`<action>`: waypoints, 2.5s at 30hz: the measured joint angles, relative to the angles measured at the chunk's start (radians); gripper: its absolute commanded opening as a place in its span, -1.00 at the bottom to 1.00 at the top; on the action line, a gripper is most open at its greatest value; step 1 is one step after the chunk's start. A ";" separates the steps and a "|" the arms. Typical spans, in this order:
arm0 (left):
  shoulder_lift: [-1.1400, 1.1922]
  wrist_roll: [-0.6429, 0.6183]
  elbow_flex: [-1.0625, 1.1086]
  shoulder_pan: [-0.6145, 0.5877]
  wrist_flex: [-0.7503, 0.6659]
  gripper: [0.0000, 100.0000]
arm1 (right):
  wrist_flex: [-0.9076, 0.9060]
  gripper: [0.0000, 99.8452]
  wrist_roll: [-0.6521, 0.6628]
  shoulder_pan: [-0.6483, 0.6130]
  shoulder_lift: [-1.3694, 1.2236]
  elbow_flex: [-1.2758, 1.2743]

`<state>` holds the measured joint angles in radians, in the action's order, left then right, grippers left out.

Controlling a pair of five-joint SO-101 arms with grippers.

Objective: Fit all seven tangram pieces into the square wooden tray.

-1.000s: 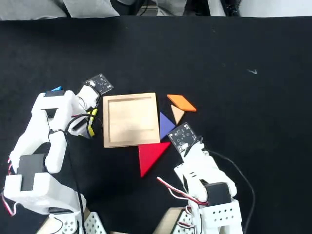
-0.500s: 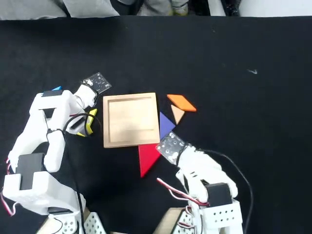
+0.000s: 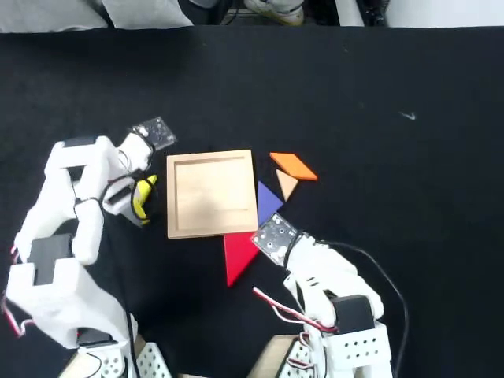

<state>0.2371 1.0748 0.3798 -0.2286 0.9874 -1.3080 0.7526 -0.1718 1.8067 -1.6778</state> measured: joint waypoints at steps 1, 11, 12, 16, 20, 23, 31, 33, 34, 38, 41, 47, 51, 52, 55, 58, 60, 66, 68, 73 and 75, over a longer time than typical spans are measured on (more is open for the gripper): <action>0.032 0.000 -0.028 -0.006 0.006 -0.31 | 0.000 -0.98 0.000 0.000 0.000 0.000; 0.106 0.026 -0.098 -0.015 0.057 -0.70 | 0.000 -0.98 0.000 0.000 0.000 0.000; 0.106 0.035 -0.098 -0.015 0.058 -0.74 | 0.000 -0.98 0.000 0.000 0.000 0.000; 0.083 0.044 -0.094 -0.009 0.084 -0.87 | 0.000 -0.98 0.000 0.000 0.000 0.000; 0.028 0.028 -0.095 -0.015 0.075 -0.89 | 0.000 -0.98 0.000 0.000 0.000 0.000; -0.048 -0.046 -0.095 -0.014 0.083 -0.89 | 0.000 -0.98 0.000 0.000 0.000 0.000; -0.147 -0.175 -0.110 0.066 0.276 -0.94 | 0.000 -0.98 0.000 0.000 0.000 0.000; -0.173 -0.311 -0.167 0.126 0.385 -0.94 | 0.000 -0.98 0.000 0.000 0.000 0.000; -0.190 -0.397 -0.199 0.157 0.437 -0.94 | 0.000 -0.98 0.000 0.000 0.000 0.000; -0.226 -0.798 -0.285 0.229 0.568 -0.94 | 0.000 -0.98 0.000 0.000 0.000 0.000; -0.226 -1.073 -0.301 0.250 0.585 -0.94 | 0.000 -0.98 0.000 0.000 0.000 0.000; -0.226 -1.544 -0.267 0.350 0.548 -0.94 | 0.000 -0.98 0.000 0.000 0.000 0.000; -0.226 -1.606 -0.153 0.414 0.397 -0.94 | 0.000 -0.98 0.000 0.000 0.000 0.000; -0.226 -1.606 -0.114 0.425 0.348 -0.94 | 0.000 -0.98 0.000 0.000 0.000 0.000; -0.226 -1.605 -0.002 0.427 0.169 -0.94 | 0.000 -0.98 0.000 0.000 0.000 0.000; -0.226 -1.528 0.081 0.425 0.015 -0.94 | 0.000 -0.98 0.000 0.000 0.000 0.000; -0.226 -1.453 0.118 0.425 -0.055 -0.94 | 0.000 -0.98 0.000 0.000 0.000 0.000; -0.226 -1.341 0.138 0.425 -0.115 -0.94 | 0.000 -0.98 0.000 0.000 0.000 0.000; -0.226 -1.323 0.138 0.419 -0.120 -0.94 | 0.000 -0.98 0.000 0.000 0.000 0.000; -0.226 -1.315 0.138 0.371 -0.124 -0.94 | 0.000 -0.98 0.000 0.000 0.000 0.000; -0.226 -1.315 0.138 0.368 -0.124 -0.94 | 0.000 -0.98 0.000 0.000 0.000 0.000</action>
<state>0.0115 -0.2401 0.5178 0.1396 0.8631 -1.3080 0.7526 -0.1718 1.8067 -1.6778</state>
